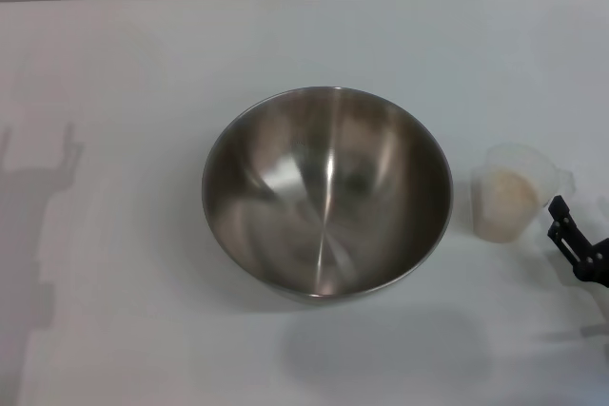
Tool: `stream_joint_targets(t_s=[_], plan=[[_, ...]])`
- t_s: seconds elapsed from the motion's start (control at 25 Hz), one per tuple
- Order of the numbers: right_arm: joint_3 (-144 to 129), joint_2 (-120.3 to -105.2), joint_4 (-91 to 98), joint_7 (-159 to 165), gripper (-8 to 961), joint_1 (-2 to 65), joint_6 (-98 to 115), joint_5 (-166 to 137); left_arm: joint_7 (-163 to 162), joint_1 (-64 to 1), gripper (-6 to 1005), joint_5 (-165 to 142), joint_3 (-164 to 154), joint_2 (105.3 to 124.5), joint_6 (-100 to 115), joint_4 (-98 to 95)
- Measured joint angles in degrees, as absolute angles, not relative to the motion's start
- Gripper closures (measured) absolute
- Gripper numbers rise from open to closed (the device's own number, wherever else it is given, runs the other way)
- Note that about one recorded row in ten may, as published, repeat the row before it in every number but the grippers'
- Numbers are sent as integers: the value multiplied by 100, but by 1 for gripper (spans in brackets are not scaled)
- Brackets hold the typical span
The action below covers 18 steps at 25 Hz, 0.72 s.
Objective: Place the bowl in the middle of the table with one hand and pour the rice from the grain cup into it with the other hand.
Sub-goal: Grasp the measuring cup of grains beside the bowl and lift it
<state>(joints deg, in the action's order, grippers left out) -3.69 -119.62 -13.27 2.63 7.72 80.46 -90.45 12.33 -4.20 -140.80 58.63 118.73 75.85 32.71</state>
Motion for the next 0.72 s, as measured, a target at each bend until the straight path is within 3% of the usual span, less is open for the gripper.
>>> stream_joint_targets(t_s=[0.72], plan=[[-309,-11947,-1266,263,130,990,7805,-8994,1230,-422,183,-14124,5848,11874,7603,3269]])
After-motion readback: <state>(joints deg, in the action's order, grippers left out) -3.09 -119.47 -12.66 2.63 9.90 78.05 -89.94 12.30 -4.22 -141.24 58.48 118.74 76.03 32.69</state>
